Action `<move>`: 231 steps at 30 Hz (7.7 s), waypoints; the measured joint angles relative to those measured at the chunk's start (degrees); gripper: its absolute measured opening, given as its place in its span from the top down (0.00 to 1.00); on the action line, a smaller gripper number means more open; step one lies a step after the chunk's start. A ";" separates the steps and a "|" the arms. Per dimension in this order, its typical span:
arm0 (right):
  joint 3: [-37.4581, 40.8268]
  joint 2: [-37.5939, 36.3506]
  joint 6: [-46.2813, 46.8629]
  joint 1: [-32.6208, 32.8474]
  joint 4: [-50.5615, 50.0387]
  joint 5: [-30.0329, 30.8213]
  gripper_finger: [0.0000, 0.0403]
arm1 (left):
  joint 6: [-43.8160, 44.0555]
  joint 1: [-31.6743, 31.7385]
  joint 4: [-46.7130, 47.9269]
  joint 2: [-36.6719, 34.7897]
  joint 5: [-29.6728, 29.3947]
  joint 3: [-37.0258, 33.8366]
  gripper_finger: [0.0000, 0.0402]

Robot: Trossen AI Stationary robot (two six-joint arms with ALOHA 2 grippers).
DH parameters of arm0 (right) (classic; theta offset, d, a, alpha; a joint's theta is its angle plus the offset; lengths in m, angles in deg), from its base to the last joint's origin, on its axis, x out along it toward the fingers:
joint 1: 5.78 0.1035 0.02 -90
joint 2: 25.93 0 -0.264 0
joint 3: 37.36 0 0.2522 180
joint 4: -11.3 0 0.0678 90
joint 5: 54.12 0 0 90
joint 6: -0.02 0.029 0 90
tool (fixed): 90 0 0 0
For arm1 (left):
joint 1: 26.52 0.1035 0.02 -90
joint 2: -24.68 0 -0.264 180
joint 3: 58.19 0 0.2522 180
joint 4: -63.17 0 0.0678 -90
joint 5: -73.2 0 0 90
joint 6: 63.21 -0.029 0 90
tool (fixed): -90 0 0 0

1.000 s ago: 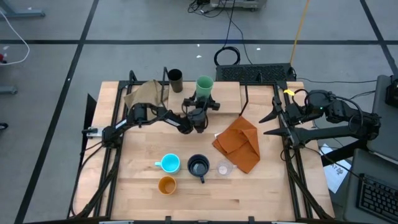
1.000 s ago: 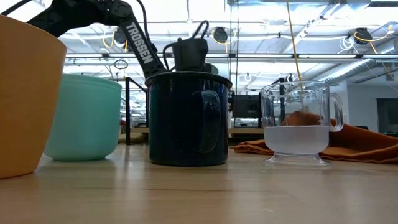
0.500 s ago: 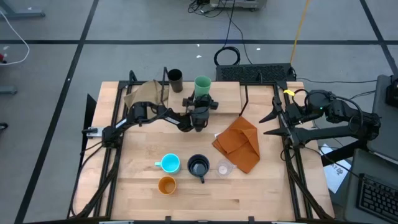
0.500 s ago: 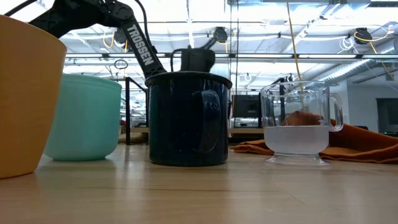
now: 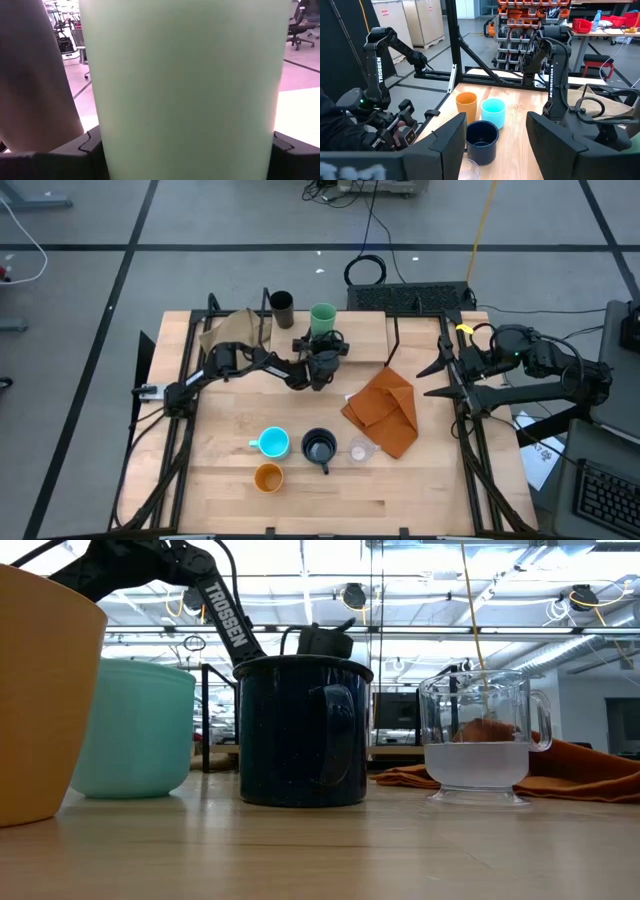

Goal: Stack small to large cups/mugs on shelf
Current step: Put the green cup on the shelf

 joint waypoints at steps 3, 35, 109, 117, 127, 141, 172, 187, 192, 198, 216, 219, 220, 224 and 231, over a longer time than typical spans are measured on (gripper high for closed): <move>0.00 0.00 -0.20 0.00 0.00 0.00 0.51 | 0.03 -0.09 0.02 0.00 -0.31 0.00 0.25; 0.00 0.02 -0.63 -0.02 1.11 0.00 0.51 | -2.95 0.34 -7.87 3.96 1.41 0.07 0.25; 0.00 0.00 -1.05 0.00 0.46 -0.02 0.51 | -8.40 -0.31 -13.85 4.13 8.78 -0.04 0.15; 0.00 0.00 -1.14 0.00 0.48 -0.02 0.51 | -8.86 -0.33 -13.88 4.11 8.72 -0.04 0.15; 0.00 0.00 -1.11 0.00 0.46 -0.02 0.51 | -4.71 -0.61 -13.71 4.11 8.81 -0.04 0.13; 0.00 0.00 -1.09 0.00 0.42 -0.02 0.51 | -6.15 -0.65 -13.94 3.96 8.19 -0.04 0.02; 0.00 0.00 -1.09 0.00 -0.42 -0.04 0.51 | -7.19 -1.76 1.76 -7.17 4.47 0.02 0.01; 0.00 0.00 -1.49 0.00 -0.39 -0.02 0.51 | -3.10 -1.07 2.52 -7.15 10.05 0.00 0.01; 0.00 0.00 -1.49 0.00 -0.39 -0.02 0.51 | -2.52 -1.09 2.53 -7.15 10.05 0.00 0.01; 0.00 0.01 -1.23 0.00 -0.39 -0.02 0.51 | -0.61 -1.17 3.93 -7.15 10.07 0.00 0.01; 0.00 0.01 -1.09 0.00 -0.35 -0.02 0.51 | 3.22 -1.12 4.16 -7.15 12.16 0.00 0.01; 0.00 0.00 -1.07 0.00 -0.37 -0.02 0.51 | 3.87 -1.02 4.08 -7.15 14.49 0.00 0.01; 0.00 0.00 -1.07 0.00 -0.37 -0.02 0.51 | 3.90 -0.88 4.16 -7.15 15.29 0.00 0.01; 0.00 0.01 -1.06 0.00 -0.37 -0.02 0.51 | 4.19 -0.64 4.48 -7.15 16.21 0.00 0.01; 0.00 0.01 -1.04 0.00 -0.40 -0.02 0.51 | 4.06 -0.66 4.93 -7.67 15.46 0.02 0.01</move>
